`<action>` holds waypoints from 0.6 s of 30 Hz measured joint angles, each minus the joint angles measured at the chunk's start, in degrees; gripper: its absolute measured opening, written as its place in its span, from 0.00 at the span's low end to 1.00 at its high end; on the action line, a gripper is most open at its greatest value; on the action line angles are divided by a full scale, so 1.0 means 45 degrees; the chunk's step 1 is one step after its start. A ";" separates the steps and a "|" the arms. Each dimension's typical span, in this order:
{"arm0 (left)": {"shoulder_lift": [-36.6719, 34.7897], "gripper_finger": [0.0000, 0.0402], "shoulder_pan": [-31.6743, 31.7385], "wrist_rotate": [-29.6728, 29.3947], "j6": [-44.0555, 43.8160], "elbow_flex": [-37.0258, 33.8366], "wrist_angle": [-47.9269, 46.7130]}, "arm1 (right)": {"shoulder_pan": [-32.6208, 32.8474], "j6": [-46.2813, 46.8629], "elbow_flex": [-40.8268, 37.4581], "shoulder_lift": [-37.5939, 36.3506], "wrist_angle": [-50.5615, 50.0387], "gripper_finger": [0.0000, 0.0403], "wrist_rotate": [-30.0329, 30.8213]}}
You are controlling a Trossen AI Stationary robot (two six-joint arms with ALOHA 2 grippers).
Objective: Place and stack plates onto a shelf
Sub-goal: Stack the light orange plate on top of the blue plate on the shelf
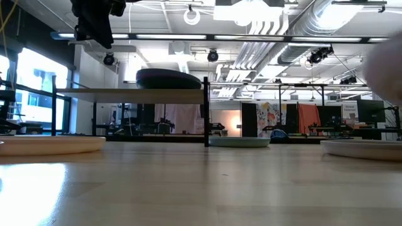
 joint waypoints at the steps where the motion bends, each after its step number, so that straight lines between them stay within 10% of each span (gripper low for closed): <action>1: 0.0000 0.19 -0.0002 0.0000 -0.0005 0.0000 0.0002 | -0.0068 -0.0095 0.0000 -0.0207 0.0004 0.00 0.0444; 18: 0.0000 0.19 0.0000 -0.0010 -0.0007 0.0000 0.0014 | -0.3713 -0.9188 0.0000 -0.2180 0.0122 0.00 0.5241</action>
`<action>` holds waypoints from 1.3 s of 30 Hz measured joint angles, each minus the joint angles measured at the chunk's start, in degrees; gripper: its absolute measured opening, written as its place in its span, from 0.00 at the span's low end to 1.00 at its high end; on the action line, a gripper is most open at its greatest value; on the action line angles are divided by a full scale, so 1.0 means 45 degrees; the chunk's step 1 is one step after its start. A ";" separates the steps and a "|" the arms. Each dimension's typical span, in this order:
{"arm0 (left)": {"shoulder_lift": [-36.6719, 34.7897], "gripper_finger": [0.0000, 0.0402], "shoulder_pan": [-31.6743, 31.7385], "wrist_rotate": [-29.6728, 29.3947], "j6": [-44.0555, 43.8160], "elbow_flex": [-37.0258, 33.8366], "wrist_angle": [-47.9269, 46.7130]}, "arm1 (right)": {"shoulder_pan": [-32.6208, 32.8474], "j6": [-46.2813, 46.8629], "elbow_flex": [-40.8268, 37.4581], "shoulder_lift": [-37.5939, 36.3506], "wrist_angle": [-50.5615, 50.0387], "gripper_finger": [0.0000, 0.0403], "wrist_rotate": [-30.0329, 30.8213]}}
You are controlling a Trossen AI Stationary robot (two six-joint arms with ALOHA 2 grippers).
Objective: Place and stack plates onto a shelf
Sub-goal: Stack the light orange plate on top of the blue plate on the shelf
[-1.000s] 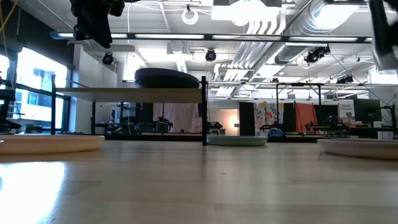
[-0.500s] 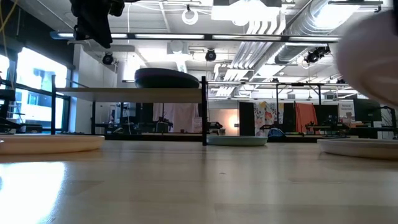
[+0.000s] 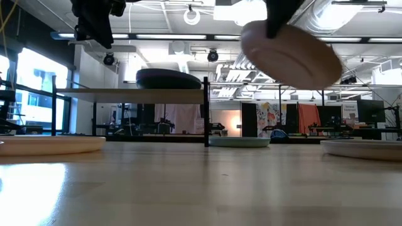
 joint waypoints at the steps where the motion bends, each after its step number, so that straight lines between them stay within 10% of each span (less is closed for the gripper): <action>1: 0.0000 0.19 0.0000 0.0000 -0.0014 0.0000 -0.0001 | -0.0298 -0.0772 0.0000 -0.0067 0.0077 0.00 0.0128; 12: 0.0000 0.19 0.0000 0.0000 -0.1424 0.0000 -0.0015 | -0.3583 -1.0539 0.0000 -0.0656 0.3438 0.00 0.0355; 20: 0.0000 0.19 -0.0001 -0.0041 -0.2621 0.0000 -0.0019 | -0.5818 -1.7025 0.0005 -0.0862 0.6805 0.00 -0.1937; 39: 0.0000 0.19 -0.0002 -0.0470 -0.4354 0.0000 -0.0019 | -0.7881 -2.4898 0.0005 -0.0862 0.9469 0.00 -0.4317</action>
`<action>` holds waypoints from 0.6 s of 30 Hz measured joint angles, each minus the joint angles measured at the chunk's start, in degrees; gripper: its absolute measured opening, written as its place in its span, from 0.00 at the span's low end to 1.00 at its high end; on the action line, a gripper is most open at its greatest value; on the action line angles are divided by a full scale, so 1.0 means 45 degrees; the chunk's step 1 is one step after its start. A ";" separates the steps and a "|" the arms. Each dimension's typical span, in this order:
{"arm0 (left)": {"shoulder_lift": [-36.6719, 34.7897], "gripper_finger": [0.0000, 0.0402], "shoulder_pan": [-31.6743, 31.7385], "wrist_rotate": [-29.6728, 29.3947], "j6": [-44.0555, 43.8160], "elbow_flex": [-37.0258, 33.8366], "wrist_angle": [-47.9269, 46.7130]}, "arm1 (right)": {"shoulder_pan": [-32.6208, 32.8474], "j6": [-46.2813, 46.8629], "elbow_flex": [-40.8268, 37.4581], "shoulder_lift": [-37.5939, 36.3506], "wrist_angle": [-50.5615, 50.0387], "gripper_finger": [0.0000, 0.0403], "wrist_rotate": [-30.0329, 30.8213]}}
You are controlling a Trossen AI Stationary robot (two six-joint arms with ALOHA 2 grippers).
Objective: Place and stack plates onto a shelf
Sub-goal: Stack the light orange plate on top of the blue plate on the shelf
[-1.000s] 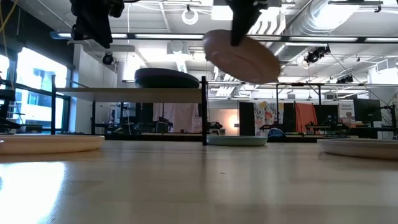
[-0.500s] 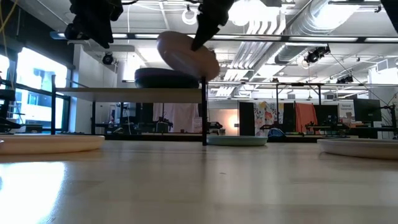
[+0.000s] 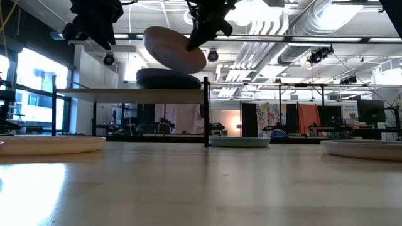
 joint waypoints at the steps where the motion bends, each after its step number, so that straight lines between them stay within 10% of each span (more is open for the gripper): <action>1: 0.0000 0.19 0.0002 -0.0077 -0.0004 0.0000 0.0000 | -0.0051 -0.0466 0.0000 0.0000 0.0059 0.00 -0.0188; 18: 0.0000 0.19 0.0002 -0.0580 -0.0782 0.0000 0.0010 | -0.1246 -0.5841 0.0010 0.0525 0.0280 0.00 -0.0882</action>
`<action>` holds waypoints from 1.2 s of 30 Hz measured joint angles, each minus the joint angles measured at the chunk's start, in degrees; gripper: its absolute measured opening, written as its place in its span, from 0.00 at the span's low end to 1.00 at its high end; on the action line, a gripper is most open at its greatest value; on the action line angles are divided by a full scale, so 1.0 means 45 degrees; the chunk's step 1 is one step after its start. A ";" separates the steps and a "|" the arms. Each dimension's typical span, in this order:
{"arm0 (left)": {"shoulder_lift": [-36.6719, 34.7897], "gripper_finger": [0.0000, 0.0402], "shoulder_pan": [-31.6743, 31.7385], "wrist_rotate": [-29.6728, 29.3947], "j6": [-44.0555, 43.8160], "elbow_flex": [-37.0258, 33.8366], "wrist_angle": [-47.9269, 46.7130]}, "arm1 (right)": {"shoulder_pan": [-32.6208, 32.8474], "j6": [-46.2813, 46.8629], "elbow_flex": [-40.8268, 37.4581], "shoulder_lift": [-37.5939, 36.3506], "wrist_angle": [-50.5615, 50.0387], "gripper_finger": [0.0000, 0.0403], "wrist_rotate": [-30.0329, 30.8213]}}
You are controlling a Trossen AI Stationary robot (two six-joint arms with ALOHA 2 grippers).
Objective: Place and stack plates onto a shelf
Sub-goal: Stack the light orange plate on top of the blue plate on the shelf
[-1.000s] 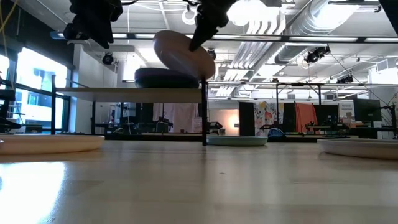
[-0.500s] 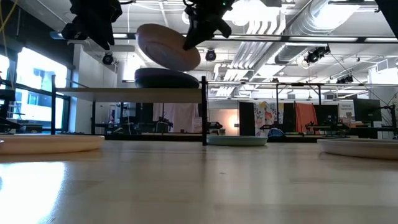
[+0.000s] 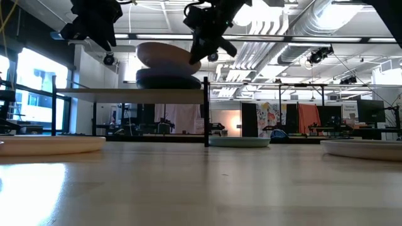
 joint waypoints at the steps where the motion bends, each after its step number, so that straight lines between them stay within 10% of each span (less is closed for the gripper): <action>1: 0.0000 0.19 0.0000 0.0000 0.0000 0.0000 0.0000 | -0.0043 -0.0063 0.0000 0.0000 0.0008 0.00 -0.0003; 36: 0.0005 0.19 0.0000 -0.0287 -0.0330 0.0000 0.0010 | -0.0718 0.0514 -0.0005 0.0646 0.0117 0.00 -0.0367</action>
